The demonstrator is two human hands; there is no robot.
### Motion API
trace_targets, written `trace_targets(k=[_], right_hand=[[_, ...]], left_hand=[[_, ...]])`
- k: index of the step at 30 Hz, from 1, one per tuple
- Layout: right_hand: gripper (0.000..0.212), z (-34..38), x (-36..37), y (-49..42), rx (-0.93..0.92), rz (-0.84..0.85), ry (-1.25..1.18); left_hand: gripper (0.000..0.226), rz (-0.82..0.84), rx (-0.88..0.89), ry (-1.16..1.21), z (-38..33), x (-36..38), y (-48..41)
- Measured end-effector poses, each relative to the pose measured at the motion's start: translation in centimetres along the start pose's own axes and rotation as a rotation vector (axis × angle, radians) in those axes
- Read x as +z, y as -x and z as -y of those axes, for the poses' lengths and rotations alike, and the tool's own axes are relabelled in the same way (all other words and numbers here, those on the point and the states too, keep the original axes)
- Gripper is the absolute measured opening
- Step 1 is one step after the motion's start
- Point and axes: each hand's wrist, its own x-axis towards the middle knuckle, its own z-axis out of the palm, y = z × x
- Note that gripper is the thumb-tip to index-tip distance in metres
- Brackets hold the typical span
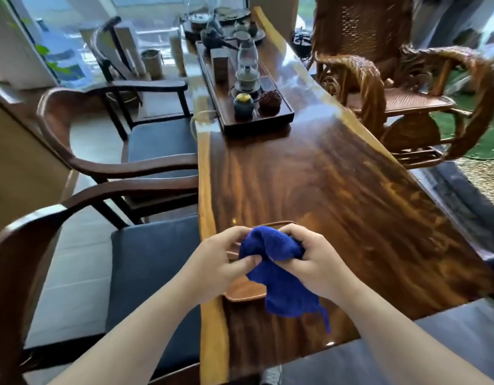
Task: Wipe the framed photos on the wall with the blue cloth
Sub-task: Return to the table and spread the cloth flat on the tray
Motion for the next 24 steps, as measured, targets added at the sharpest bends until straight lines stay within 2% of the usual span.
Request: trace_targets(k=[5,9,12,14,17,20,24], right_hand=[[0.014,-1.3,-1.0,-0.9,0.103,0.000,-0.204],[0.021,-2.6,-1.2,-1.4,0.189,-0.017,-0.397],[0.027,-3.3,-1.4,-1.4,0.259,-0.021,-0.540],[0.032,-3.8,-1.4,-1.9,0.293,0.064,-0.645],[0.044,-3.5,-1.6,-2.2,0.265,0.129,-0.568],[0.031,-3.7,-1.6,-3.1,0.236,0.047,-0.306],[0.015,-5.2,-1.2,-4.5,0.257,0.014,-0.167]], left_hand=[[0.028,-0.010,-0.217,0.302,1.1,1.6,-1.0],[0.015,-0.118,-0.259,0.389,1.6,1.8,-1.9],[0.026,-0.124,-0.253,0.424,1.3,1.7,-2.2],[0.029,-0.132,-0.264,0.420,1.3,1.4,-2.4],[0.026,-0.118,-0.257,0.383,1.4,0.8,-2.6],[0.013,-0.127,-0.261,0.346,1.9,0.3,-3.0],[0.013,-0.126,-0.348,0.347,3.6,0.1,-3.7]])
